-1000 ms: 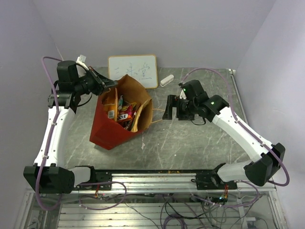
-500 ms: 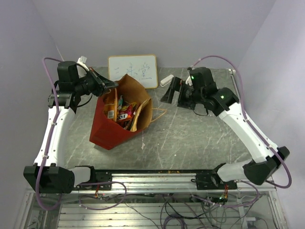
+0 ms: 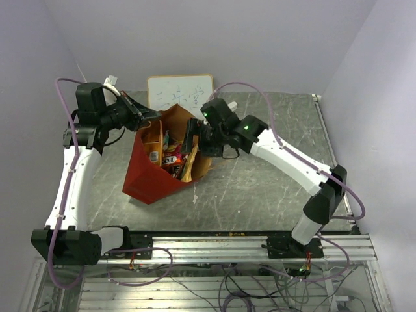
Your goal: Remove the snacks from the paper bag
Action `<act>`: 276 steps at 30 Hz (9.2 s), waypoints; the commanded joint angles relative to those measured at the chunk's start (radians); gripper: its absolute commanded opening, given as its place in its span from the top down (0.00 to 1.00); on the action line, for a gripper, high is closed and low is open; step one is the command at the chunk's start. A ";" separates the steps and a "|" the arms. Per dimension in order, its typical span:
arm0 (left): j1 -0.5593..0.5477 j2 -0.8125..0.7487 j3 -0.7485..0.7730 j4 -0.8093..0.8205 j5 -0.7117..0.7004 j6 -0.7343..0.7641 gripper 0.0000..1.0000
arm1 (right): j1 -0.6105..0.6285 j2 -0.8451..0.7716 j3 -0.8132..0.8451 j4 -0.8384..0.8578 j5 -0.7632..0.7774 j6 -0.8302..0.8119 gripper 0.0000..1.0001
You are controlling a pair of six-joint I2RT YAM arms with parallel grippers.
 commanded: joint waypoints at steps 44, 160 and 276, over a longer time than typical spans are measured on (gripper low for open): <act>-0.003 0.019 0.175 -0.140 -0.084 0.091 0.93 | 0.012 0.014 -0.035 0.242 -0.077 0.146 1.00; 0.184 0.065 0.226 -0.173 0.002 0.168 0.93 | -0.729 -0.425 -0.649 0.060 -0.630 -0.296 0.23; 0.019 0.052 0.278 -0.322 0.063 0.077 0.93 | 0.137 0.194 -0.709 1.037 0.056 0.720 0.61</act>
